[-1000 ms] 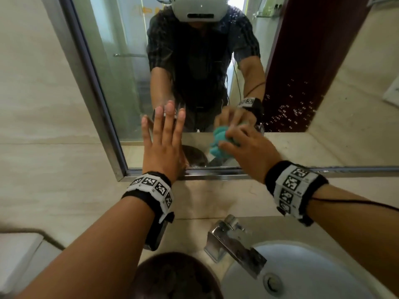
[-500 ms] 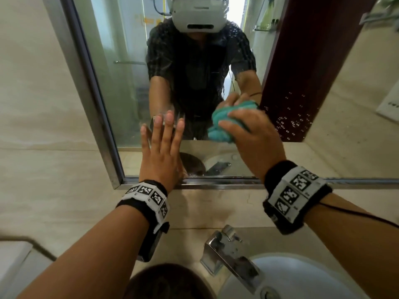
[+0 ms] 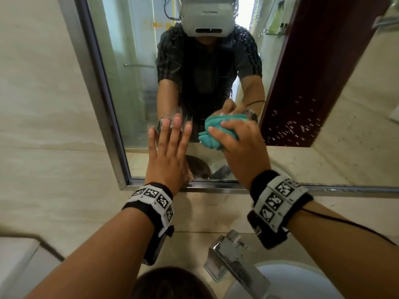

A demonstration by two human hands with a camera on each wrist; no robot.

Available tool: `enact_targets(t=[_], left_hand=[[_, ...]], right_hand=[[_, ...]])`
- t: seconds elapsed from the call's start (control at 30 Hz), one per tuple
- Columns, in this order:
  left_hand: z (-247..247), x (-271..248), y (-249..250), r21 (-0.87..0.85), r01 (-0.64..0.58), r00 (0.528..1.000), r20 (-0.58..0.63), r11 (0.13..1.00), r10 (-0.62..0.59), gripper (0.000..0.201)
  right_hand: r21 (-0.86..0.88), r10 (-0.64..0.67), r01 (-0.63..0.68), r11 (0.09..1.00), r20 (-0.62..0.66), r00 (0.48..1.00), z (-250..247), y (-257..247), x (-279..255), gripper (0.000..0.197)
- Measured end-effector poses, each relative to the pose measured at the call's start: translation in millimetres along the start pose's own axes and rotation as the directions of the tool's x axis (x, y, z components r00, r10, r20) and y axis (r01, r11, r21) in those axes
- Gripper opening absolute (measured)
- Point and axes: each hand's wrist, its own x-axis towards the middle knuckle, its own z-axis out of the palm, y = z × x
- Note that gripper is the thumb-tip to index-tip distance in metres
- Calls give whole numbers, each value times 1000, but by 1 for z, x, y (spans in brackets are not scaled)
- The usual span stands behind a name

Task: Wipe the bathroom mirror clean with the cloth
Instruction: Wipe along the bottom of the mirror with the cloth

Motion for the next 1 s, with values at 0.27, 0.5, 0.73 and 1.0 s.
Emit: enact_targets(t=[0.27,0.5,0.73,1.0], left_hand=[[-4,-1,0,2,16,999,48,1000,-16,142],[2,-1,-4,4,-14,1000,25,1000,14,140],[-4,-2,-2,-12,-5,1000,25,1000,5,138],[-8,-5,-16,-13,-64,995,-73,998,63,119]], right_hand=[[29,-312,331,943,420,852,-2,11,-55,61],[-97,-70,79,992,94,993,12,-15,-3,46],[1,-128,137,991,377,917,-3,13,-60,63],[94,147,-140,986,-73,986,-18,-7,32,39]])
